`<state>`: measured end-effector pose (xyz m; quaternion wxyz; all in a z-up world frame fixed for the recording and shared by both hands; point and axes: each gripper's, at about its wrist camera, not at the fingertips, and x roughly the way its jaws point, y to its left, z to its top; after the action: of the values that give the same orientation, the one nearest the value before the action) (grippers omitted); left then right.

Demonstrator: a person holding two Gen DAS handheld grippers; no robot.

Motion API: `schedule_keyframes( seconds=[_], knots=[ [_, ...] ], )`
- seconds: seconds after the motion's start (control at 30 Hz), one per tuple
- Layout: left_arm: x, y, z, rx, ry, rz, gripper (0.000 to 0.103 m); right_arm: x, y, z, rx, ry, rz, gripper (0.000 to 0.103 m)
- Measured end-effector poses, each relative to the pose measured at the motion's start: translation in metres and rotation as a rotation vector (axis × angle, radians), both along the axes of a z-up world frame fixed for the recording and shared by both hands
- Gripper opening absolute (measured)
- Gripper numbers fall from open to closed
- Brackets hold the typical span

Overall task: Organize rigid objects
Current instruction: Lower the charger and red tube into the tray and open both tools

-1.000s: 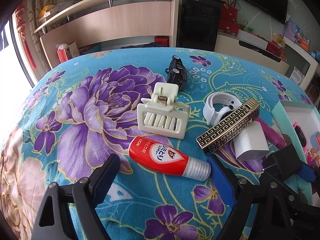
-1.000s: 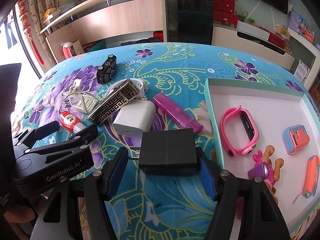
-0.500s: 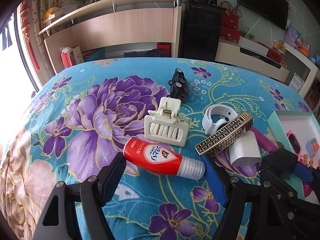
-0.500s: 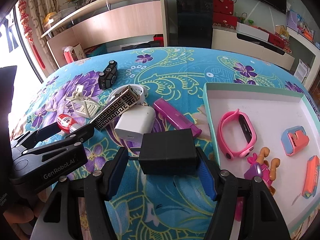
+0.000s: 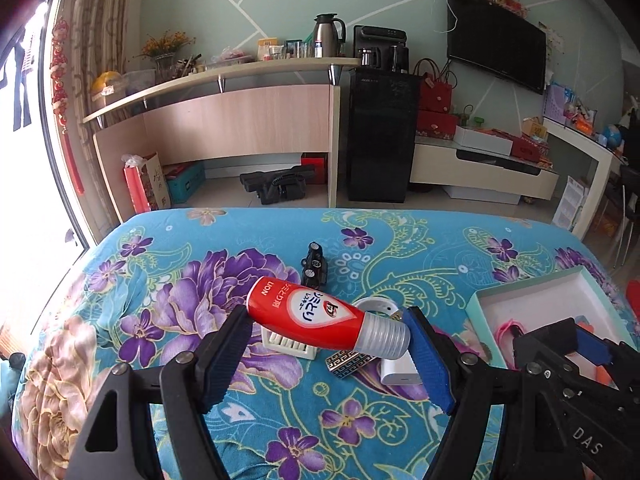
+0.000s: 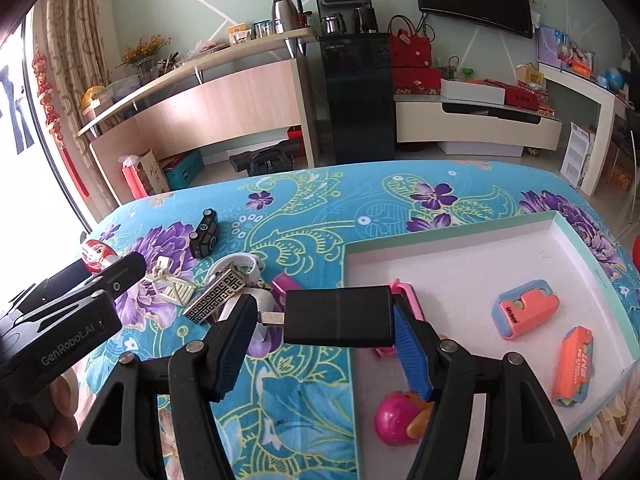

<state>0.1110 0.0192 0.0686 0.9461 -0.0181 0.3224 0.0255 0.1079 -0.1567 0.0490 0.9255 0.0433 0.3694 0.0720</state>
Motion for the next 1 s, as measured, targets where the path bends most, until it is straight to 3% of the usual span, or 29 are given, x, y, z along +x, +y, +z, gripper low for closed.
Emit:
schedule_keyframes(
  seconds=[0.4, 0.6, 1.0],
  knots=[
    [-0.001, -0.068, 0.01, 0.043, -0.005, -0.127, 0.079, 0.002, -0.078, -0.002, -0.008, 0.024, -0.185, 0.068],
    [-0.001, -0.108, 0.005, 0.077, 0.011, -0.202, 0.079, 0.0, -0.112, -0.007, -0.066, 0.04, -0.279, 0.068],
    [0.011, -0.173, -0.018, 0.089, 0.102, -0.326, 0.079, -0.003, -0.163, -0.012, -0.126, 0.056, -0.421, 0.068]
  ],
)
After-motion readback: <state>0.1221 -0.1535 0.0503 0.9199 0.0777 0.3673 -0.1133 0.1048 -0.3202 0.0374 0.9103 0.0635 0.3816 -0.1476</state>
